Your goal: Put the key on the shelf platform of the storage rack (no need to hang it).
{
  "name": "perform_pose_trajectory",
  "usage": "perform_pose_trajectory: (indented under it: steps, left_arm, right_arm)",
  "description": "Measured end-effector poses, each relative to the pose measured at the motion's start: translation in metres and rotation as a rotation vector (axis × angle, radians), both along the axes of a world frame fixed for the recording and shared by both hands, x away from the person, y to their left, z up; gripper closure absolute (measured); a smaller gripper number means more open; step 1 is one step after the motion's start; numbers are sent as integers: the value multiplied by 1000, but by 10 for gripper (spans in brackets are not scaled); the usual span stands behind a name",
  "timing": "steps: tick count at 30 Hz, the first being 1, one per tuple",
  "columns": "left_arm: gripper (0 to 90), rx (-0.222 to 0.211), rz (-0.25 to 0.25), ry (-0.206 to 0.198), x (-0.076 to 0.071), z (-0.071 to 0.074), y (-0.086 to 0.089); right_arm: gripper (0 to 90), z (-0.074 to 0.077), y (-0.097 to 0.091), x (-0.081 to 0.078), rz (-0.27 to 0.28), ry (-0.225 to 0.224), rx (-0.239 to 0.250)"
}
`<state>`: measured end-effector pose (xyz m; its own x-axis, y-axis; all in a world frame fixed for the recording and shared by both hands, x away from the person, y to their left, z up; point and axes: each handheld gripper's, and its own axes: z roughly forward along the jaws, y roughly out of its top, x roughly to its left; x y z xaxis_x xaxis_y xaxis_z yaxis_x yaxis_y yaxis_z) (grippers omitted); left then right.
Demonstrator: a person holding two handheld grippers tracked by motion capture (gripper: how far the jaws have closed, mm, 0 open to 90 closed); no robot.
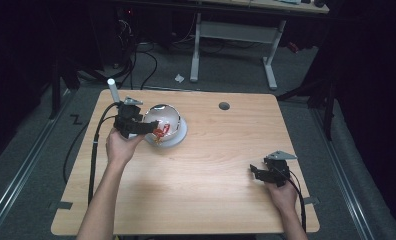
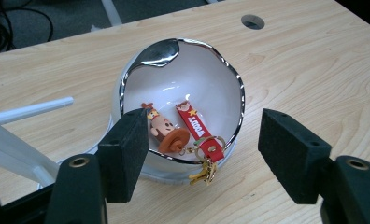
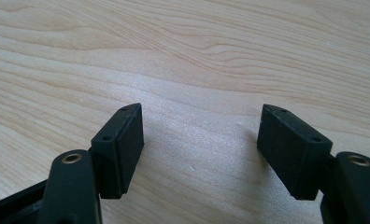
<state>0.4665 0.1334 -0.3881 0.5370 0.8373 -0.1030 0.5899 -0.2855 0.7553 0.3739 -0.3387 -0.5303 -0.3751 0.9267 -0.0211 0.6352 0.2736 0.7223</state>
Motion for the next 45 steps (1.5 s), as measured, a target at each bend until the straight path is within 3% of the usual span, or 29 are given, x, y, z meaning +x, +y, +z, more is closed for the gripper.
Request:
perform_pose_trajectory:
  steps: [17,45]
  left_arm:
    - [349,-57,29,-39,-27,-1,20]
    - [347,-98,60,-71,-62,-1,41]
  right_arm:
    - [318,0,0,0,0,-1,0]
    - [318,0,0,0,0,0,0]
